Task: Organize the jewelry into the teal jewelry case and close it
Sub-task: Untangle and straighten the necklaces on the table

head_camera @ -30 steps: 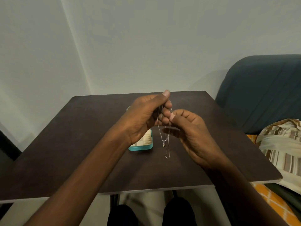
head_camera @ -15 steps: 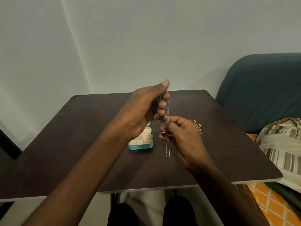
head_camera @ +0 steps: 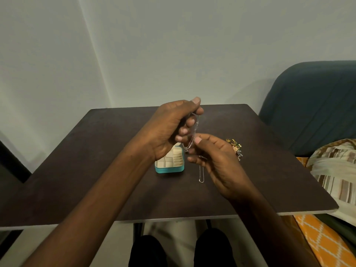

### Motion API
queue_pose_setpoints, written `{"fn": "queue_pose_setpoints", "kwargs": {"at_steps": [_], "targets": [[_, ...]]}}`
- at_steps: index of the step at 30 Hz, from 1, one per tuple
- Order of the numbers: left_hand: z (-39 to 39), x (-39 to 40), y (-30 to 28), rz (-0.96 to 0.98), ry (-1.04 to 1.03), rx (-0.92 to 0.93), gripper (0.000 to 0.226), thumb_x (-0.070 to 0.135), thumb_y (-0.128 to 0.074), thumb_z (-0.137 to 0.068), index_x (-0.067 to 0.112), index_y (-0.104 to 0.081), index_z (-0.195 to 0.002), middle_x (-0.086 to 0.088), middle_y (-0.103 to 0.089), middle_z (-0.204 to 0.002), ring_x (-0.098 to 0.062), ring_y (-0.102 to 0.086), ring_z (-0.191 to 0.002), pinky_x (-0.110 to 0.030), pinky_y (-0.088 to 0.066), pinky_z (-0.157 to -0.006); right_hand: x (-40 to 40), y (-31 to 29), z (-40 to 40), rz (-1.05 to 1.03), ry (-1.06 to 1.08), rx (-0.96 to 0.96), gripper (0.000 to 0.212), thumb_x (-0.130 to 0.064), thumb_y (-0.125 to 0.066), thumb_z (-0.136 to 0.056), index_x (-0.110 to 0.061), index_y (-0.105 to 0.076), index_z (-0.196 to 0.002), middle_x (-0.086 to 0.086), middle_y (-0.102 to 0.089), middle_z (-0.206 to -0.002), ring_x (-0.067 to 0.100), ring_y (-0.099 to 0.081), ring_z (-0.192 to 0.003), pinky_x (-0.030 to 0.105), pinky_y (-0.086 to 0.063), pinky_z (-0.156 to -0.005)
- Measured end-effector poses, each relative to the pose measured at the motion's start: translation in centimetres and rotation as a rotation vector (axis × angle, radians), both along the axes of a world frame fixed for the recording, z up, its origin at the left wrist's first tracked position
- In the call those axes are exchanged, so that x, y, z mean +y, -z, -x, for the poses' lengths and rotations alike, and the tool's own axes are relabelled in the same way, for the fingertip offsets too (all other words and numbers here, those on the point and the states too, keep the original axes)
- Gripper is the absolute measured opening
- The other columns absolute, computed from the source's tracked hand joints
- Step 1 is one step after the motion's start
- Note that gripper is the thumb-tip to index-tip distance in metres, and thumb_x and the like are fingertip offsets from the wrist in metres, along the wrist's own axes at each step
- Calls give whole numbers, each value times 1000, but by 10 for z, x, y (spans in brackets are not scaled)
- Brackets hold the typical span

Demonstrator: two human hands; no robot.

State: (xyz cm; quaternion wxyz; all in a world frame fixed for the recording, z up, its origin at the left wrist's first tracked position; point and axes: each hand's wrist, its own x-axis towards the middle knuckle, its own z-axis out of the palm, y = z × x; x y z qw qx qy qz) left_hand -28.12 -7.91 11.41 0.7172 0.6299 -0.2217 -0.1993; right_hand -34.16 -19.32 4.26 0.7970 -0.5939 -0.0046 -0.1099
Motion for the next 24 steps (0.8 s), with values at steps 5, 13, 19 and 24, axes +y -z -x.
{"fn": "queue_pose_setpoints", "kwargs": {"at_steps": [5, 13, 19, 24], "targets": [[0, 2, 2, 2, 35, 4, 24, 30, -54, -92, 11, -59, -79, 4, -45, -50, -3, -32, -37, -14, -26, -33, -11, -16, -10, 165, -40, -28, 17, -18, -56, -90, -11, -66, -103, 13, -70, -100, 30, -64, -96, 31, -48, -75], [2, 5, 10, 14, 1, -42, 26, 30, -53, -92, 15, -60, -73, 4, -45, -52, -7, -40, -44, -17, -35, -41, -29, -46, -11, 459, 64, -150, 9, -17, -62, -86, -16, -71, -89, 2, -71, -79, 13, -63, -76, 32, -51, -74], [6, -5, 28, 345, -69, -5, 13, 20, -62, -74, 10, -60, -81, 3, -56, -58, -12, -57, -60, -24, -54, -66, -43, -75, -13, 485, 71, -178, 7, -13, -61, -87, -11, -68, -89, 0, -70, -76, 12, -63, -76, 34, -52, -77], [13, -18, 46, 343, -102, 30, 36, 22, -67, -68, 18, -62, -103, 0, -66, -92, -14, -63, -86, -29, -53, -81, -50, -90, -13, 594, 39, -157, 8, -17, -63, -86, -12, -69, -88, 0, -71, -77, 13, -63, -77, 31, -51, -75]]}}
